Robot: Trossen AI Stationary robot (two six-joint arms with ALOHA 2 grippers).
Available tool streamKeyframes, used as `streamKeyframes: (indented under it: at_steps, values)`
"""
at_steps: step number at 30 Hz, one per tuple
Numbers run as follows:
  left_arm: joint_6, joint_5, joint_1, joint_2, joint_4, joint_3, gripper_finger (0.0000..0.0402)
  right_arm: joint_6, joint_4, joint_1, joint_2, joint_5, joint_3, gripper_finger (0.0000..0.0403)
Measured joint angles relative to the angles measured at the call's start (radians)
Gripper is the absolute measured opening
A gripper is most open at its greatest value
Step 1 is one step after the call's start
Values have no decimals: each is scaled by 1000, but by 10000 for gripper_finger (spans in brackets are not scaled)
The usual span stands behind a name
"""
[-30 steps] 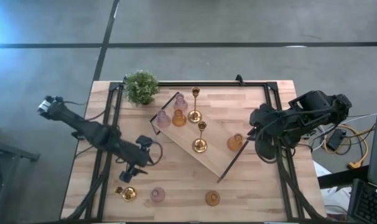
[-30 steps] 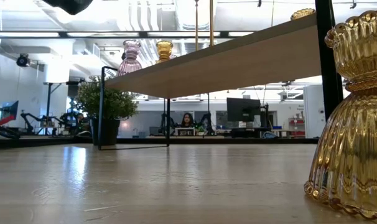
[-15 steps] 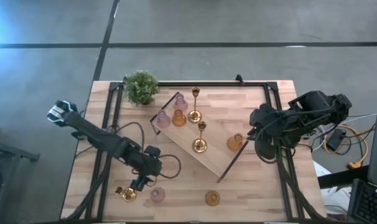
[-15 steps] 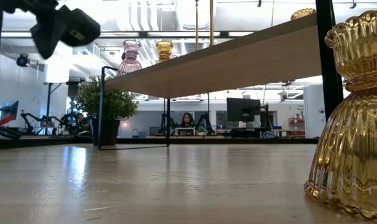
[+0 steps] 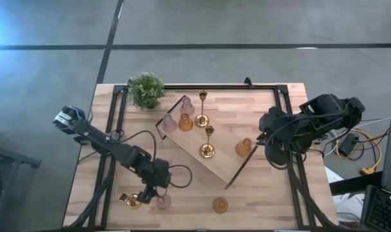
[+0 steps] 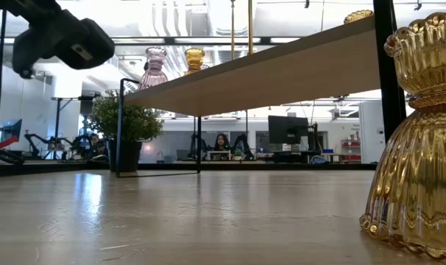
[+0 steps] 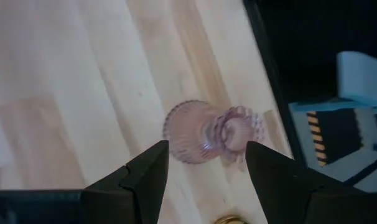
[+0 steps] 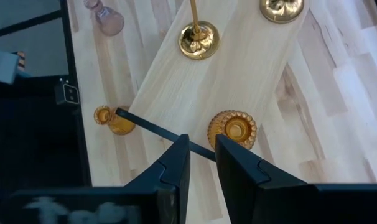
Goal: Pick & Place candle stick holders
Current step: Put the pink candle holder on the shelf
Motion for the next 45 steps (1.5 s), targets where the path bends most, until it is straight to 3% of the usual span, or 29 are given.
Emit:
streamKeyframes:
  at_steps: [21, 25, 31, 39, 45]
  values:
    - [-21, 26, -3, 137, 39, -6, 214, -2, 0, 0, -20, 0, 0, 68]
    - [-22, 36, -4, 141, 40, -6, 169, -2, 0, 0, -20, 0, 0, 72]
    - [1, 37, -2, 136, 31, -4, 34, -2, 0, 0, -20, 1, 0, 74]
    - [2, 14, 0, 88, -32, -3, 33, -2, 0, 0, -20, 1, 0, 62]
    - [-9, -69, 8, -36, -101, 35, 33, -1, 0, 0, -20, 4, 0, 58]
